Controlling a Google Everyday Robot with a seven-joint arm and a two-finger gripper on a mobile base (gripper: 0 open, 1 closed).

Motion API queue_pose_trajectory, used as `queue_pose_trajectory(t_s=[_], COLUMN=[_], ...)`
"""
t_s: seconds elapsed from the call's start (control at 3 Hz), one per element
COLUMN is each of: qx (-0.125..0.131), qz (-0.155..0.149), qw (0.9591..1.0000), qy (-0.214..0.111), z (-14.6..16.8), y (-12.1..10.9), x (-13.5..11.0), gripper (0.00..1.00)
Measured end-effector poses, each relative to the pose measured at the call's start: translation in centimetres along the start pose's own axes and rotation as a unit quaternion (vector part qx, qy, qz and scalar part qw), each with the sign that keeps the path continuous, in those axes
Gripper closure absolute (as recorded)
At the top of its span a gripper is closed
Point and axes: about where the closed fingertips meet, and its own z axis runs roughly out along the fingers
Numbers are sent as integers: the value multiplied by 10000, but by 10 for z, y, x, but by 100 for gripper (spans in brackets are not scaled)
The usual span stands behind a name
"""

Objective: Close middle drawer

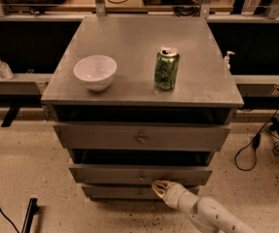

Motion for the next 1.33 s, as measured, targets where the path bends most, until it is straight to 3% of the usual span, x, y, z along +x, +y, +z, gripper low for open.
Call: queue_pose_trajectory(t_s=[1.33], qx=[38], qz=[127], qw=[9996], qy=[242], z=[31], y=[-12], x=[27], gripper=[100])
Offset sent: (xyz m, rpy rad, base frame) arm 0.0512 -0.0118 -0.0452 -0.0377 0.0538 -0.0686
